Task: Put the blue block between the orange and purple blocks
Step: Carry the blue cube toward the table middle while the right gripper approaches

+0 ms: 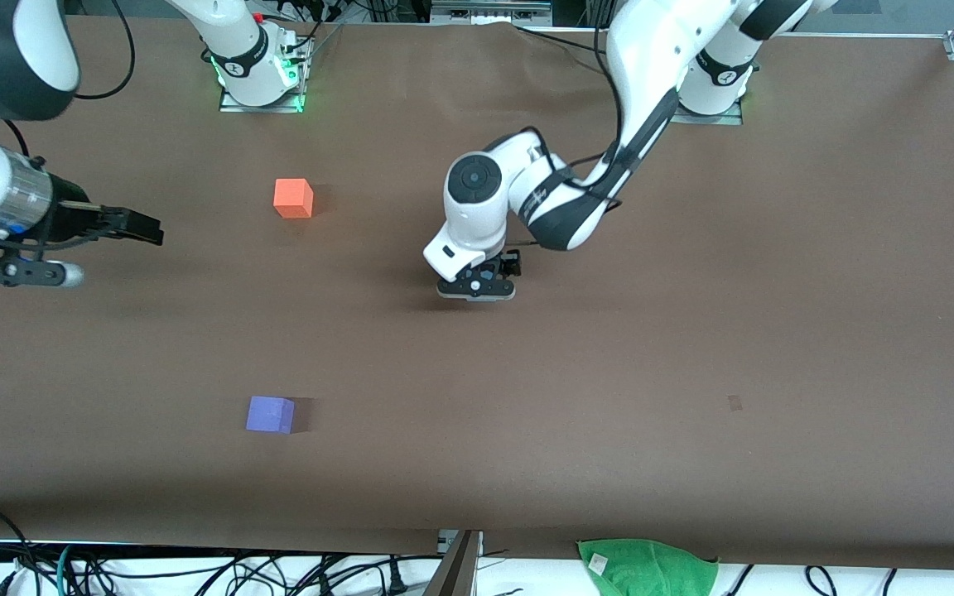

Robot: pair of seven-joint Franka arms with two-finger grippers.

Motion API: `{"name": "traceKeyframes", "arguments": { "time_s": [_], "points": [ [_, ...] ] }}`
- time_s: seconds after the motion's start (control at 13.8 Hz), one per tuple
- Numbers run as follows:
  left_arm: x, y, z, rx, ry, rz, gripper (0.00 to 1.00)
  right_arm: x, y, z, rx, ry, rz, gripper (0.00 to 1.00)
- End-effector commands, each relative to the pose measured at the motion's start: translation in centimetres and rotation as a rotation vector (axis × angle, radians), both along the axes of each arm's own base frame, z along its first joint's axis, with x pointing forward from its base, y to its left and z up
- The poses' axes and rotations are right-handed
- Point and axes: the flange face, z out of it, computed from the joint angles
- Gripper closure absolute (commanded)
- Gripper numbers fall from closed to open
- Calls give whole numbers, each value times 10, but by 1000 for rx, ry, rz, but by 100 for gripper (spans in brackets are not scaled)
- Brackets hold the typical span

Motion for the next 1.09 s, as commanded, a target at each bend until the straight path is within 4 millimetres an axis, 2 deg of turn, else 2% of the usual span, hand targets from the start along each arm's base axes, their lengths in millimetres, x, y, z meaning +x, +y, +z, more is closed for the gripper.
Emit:
{"name": "traceKeyframes", "arguments": {
  "time_s": [0.0,0.14,0.22,0.36,0.51,0.65,0.72,0.8,0.94,1.01],
  "points": [
    [9,43,82,57,-3,-43,0,2,26,-9,-10,28,53,0],
    [25,85,125,82,3,-9,0,4,64,-24,48,30,59,0],
    [36,115,149,93,5,-4,0,5,86,-30,55,12,36,0],
    [50,176,197,108,15,-37,0,4,146,-51,41,-17,6,0],
    [70,248,231,74,32,26,0,-3,209,-72,30,-57,-42,0],
    [79,300,255,65,24,14,0,-10,260,-103,56,-57,-146,0],
    [84,328,261,48,31,19,0,-10,278,-118,79,-65,-158,0],
    [90,353,266,5,44,31,0,-18,307,-132,92,-88,-134,0],
    [86,396,287,-30,19,2,0,-32,351,-165,96,-120,-172,0],
    [82,421,290,-35,15,-4,0,-46,378,-182,96,-137,-192,0]
  ]
}}
